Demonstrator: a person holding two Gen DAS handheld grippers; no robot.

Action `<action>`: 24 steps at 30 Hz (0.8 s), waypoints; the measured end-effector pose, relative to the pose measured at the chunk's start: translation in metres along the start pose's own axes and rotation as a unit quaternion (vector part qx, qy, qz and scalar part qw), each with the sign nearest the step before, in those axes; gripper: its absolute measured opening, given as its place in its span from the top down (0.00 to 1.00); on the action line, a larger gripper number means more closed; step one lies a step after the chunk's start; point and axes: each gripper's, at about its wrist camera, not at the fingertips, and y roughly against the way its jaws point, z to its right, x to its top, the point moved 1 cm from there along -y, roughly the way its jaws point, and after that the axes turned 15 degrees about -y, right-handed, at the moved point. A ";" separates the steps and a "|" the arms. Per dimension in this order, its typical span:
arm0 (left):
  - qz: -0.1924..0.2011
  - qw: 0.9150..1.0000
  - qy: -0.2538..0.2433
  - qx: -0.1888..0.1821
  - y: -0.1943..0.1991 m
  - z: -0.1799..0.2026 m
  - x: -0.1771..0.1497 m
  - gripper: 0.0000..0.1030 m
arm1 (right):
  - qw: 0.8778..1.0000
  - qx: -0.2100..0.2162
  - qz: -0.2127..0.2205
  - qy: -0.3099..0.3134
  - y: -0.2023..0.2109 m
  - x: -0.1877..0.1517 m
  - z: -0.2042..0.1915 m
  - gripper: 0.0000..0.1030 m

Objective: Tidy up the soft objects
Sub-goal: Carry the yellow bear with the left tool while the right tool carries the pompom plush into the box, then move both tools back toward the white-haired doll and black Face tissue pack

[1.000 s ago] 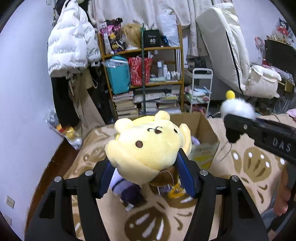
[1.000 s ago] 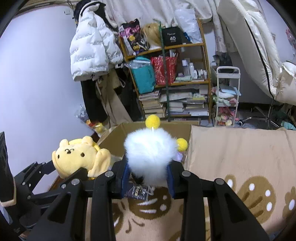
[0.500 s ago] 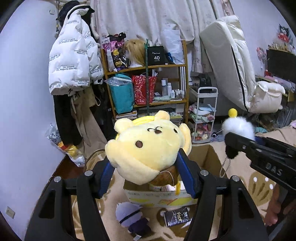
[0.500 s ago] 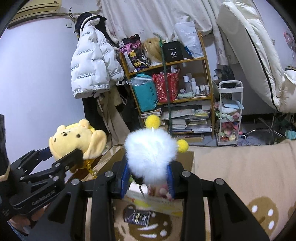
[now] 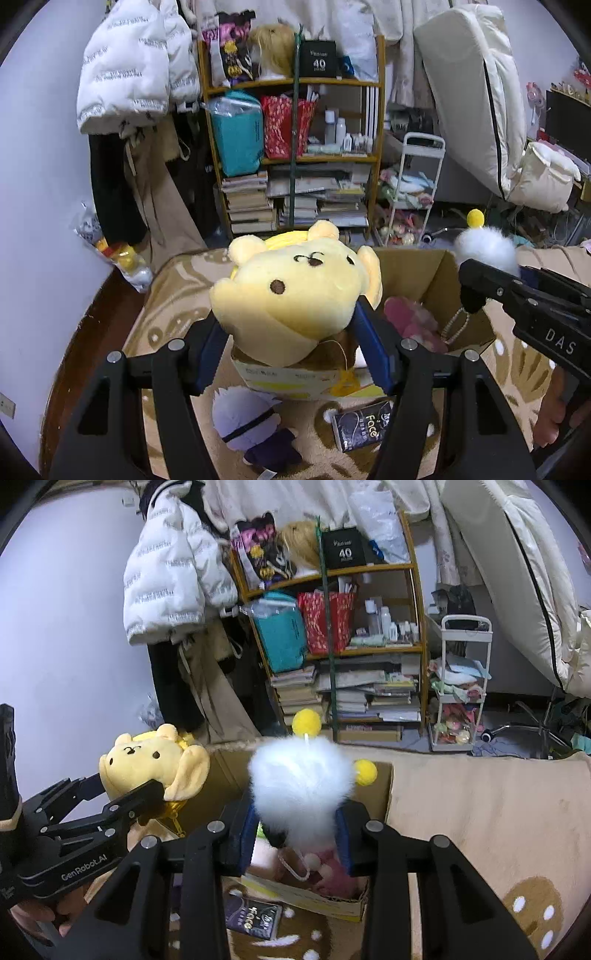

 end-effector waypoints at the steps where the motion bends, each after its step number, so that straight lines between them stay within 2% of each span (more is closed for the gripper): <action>1: -0.003 1.000 0.000 0.000 -0.002 0.000 -0.002 0.35 | 1.000 -0.001 -0.007 -0.001 -0.003 -0.002 0.001 0.62; 9: -0.035 0.999 -0.013 0.001 -0.020 0.004 -0.013 0.32 | 0.999 -0.008 -0.051 0.000 -0.026 -0.017 0.009 0.61; 11: -0.040 0.999 -0.014 0.006 -0.021 0.004 -0.015 0.28 | 0.998 -0.008 -0.057 -0.004 -0.029 -0.018 0.011 0.61; 13: -0.041 0.999 -0.011 0.009 -0.021 0.004 -0.017 0.22 | 0.998 -0.012 -0.059 -0.010 -0.030 -0.019 0.013 0.56; 17: -0.055 0.998 -0.008 -0.006 -0.018 0.001 -0.025 0.22 | 0.998 -0.014 -0.058 -0.008 -0.029 -0.019 0.013 0.46; 19: -0.057 0.998 -0.006 -0.001 -0.014 -0.001 -0.029 0.22 | 0.998 -0.016 -0.057 -0.010 -0.028 -0.020 0.013 0.40; 23: -0.063 0.998 -0.002 0.009 -0.006 -0.004 -0.032 0.22 | 0.998 -0.015 -0.057 -0.012 -0.024 -0.021 0.012 0.37; 24: -0.065 0.998 -0.003 0.011 -0.004 -0.005 -0.032 0.21 | 0.998 -0.015 -0.056 -0.011 -0.022 -0.022 0.010 0.34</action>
